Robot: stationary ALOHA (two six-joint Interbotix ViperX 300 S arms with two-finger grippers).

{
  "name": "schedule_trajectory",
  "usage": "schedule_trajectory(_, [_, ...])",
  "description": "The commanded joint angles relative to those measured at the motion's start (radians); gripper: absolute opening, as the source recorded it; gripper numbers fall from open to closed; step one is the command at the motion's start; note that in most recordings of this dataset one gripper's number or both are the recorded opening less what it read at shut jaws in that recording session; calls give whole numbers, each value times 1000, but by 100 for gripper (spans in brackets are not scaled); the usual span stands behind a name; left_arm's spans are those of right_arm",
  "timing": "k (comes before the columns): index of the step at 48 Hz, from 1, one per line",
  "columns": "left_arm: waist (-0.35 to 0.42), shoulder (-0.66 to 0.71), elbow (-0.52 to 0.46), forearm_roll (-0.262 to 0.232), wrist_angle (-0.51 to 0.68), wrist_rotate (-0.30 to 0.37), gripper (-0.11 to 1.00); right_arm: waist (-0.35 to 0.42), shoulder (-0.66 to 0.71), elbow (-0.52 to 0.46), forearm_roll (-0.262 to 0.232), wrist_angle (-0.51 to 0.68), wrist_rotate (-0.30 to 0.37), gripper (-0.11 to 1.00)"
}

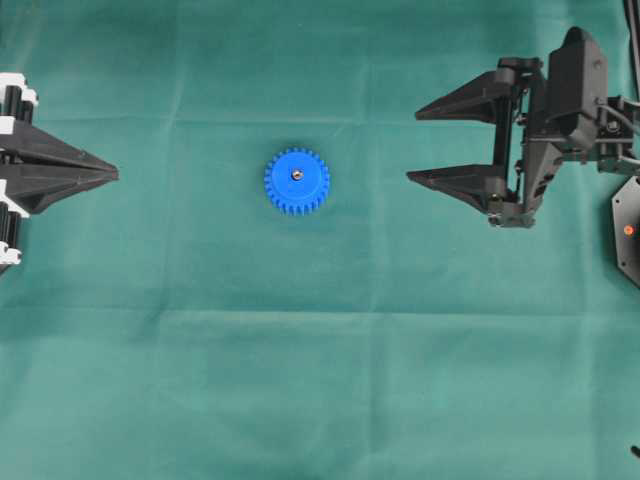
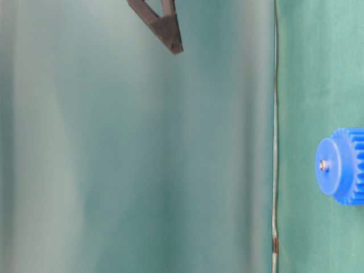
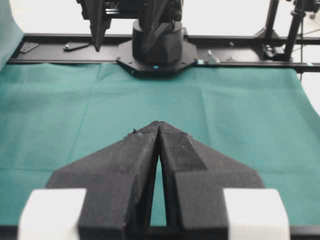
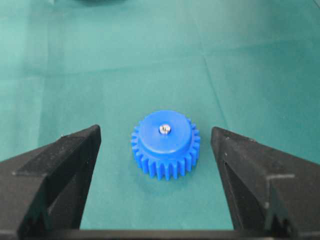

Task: Insert the shaft placed at a random location into the center hole of the medium gear at another random location.

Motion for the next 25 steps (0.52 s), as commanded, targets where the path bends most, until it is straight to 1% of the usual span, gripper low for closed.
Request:
schedule_trajectory(1, [2, 9, -21, 3, -3, -2, 0, 0, -17, -5, 2, -23, 5, 88])
schedule_trajectory(25, [2, 9, -20, 3, 6, -2, 0, 0, -14, -3, 0, -32, 5, 88])
